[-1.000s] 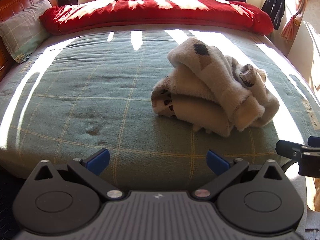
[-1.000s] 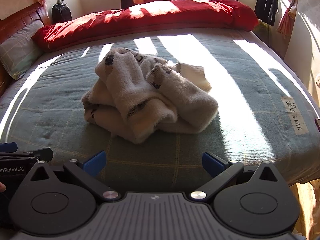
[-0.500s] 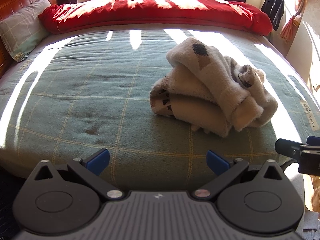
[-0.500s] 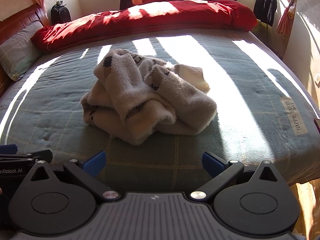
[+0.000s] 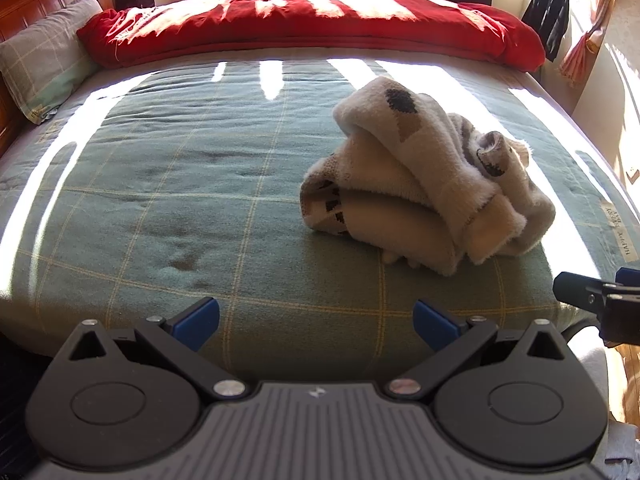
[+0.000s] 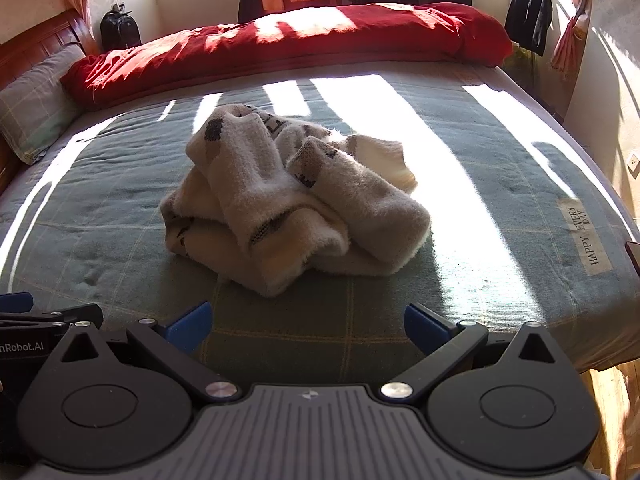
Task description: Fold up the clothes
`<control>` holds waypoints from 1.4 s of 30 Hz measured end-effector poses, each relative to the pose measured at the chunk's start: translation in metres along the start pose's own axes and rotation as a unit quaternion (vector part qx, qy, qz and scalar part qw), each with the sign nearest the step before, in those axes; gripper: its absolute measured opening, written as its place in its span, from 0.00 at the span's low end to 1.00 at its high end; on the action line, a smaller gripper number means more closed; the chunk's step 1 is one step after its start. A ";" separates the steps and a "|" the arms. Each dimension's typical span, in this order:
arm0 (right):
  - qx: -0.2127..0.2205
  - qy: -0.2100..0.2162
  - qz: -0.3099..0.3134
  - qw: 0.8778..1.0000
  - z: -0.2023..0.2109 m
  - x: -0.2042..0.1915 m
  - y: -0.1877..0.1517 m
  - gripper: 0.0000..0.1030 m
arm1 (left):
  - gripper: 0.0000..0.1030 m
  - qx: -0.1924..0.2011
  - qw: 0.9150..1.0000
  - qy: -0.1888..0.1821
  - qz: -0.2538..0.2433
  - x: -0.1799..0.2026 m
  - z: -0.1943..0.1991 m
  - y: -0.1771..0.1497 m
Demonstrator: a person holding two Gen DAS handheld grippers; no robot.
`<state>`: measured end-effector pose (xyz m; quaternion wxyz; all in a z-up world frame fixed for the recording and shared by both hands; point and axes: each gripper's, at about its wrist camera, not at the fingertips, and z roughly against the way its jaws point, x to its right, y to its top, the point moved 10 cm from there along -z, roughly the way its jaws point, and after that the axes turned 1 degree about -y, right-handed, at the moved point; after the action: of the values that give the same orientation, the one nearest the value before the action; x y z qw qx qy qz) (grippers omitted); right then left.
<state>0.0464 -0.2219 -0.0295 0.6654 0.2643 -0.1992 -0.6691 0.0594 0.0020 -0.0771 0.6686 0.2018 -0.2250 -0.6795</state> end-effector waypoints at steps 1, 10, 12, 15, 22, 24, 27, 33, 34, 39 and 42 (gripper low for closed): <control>0.000 0.000 0.000 1.000 0.000 0.000 0.000 1.00 | 1.00 0.000 1.000 0.000 0.000 0.000 0.000 0.000; 0.001 0.000 -0.002 1.000 0.000 0.001 0.001 1.00 | 1.00 0.000 1.000 0.001 -0.001 0.000 -0.001 0.000; 0.001 0.000 -0.002 1.000 0.000 0.001 0.000 1.00 | 1.00 0.000 1.000 0.001 -0.001 0.000 -0.001 0.000; 0.000 0.000 -0.002 1.000 -0.001 0.000 0.000 1.00 | 1.00 0.000 1.000 0.001 -0.001 0.000 0.000 0.000; 0.000 0.001 -0.003 1.000 0.000 0.001 0.000 1.00 | 1.00 0.000 1.000 0.002 0.001 -0.002 0.000 0.001; 0.001 0.001 -0.004 1.000 0.000 0.001 0.000 1.00 | 1.00 0.000 1.000 0.003 0.003 -0.002 0.000 0.001; 0.000 0.001 -0.005 1.000 0.000 0.001 0.000 1.00 | 1.00 0.001 1.000 0.003 0.004 -0.003 0.000 0.001; 0.001 0.002 -0.005 1.000 0.000 0.001 0.000 1.00 | 1.00 0.001 1.000 0.003 0.003 -0.003 0.000 0.001; 0.001 0.002 -0.005 1.000 0.000 0.002 0.000 1.00 | 1.00 0.001 1.000 0.002 0.003 -0.003 0.000 0.001; 0.002 0.002 -0.007 1.000 0.000 0.002 0.000 1.00 | 1.00 0.001 1.000 0.003 0.003 -0.004 0.000 0.002; 0.002 0.002 -0.008 1.000 0.000 0.002 0.000 1.00 | 0.99 0.001 1.000 0.005 0.003 -0.004 0.000 0.002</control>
<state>0.0465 -0.2240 -0.0295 0.6601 0.2689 -0.1971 -0.6731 0.0612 0.0063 -0.0761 0.6717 0.2049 -0.2231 -0.6760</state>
